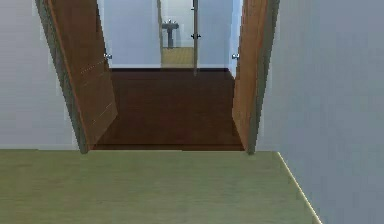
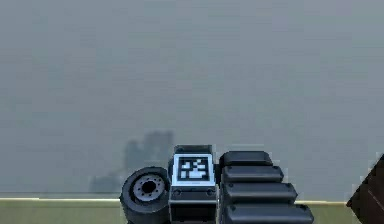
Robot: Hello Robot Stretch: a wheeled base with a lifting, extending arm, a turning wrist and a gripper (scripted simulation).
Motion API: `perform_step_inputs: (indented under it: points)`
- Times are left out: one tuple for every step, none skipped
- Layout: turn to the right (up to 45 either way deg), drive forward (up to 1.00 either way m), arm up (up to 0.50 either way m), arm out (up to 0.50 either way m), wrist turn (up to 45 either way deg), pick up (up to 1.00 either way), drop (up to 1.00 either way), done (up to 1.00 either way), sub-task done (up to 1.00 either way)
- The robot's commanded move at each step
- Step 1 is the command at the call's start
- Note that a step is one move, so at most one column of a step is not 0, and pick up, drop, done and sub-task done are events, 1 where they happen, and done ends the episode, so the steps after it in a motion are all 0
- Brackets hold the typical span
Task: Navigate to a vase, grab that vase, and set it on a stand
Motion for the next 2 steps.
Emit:
perform_step_inputs:
  points:
    - [0.0, 1.00, 0.00, 0.00, 0.0, 0.00, 0.00, 0.00, 0.00]
    - [0.0, 1.00, 0.00, 0.00, 0.0, 0.00, 0.00, 0.00, 0.00]
